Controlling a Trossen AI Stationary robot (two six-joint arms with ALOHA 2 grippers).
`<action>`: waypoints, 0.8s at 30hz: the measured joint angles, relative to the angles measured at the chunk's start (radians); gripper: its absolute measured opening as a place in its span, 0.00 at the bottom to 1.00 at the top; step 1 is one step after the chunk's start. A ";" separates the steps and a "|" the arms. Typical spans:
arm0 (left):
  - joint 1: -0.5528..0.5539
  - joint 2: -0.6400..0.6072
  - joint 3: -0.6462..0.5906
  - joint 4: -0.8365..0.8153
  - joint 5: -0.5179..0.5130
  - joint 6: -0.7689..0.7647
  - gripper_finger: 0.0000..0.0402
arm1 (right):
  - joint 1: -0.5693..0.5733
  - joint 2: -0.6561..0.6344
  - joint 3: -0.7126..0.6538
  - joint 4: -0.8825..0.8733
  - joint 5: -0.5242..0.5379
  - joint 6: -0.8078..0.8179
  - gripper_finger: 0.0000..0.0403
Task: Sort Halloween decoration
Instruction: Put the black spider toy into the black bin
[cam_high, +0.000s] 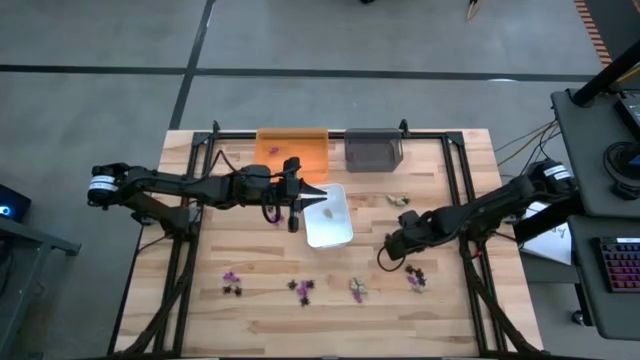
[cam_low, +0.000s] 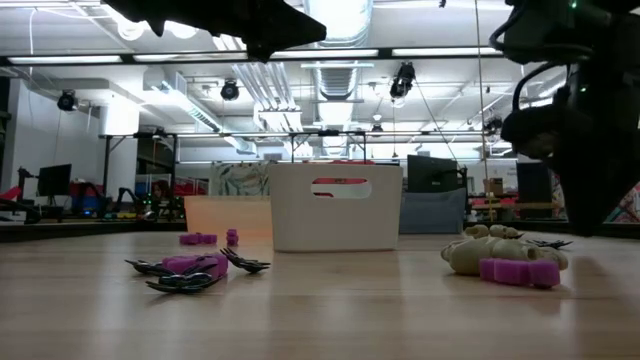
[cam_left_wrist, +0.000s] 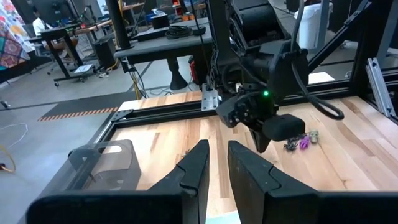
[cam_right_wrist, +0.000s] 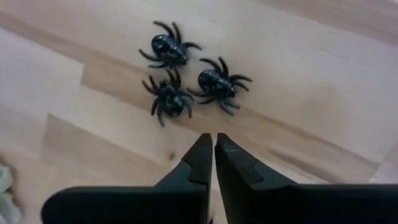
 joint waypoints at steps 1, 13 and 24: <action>0.000 0.000 0.000 0.000 0.000 0.000 0.10 | 0.000 0.008 0.000 0.001 0.010 0.000 0.03; 0.001 0.000 0.000 0.000 0.000 -0.001 0.10 | -0.028 0.072 0.000 -0.003 0.084 -0.064 0.02; 0.001 0.000 0.000 -0.001 0.000 -0.026 0.10 | -0.097 -0.002 0.000 -0.093 0.062 -0.333 0.02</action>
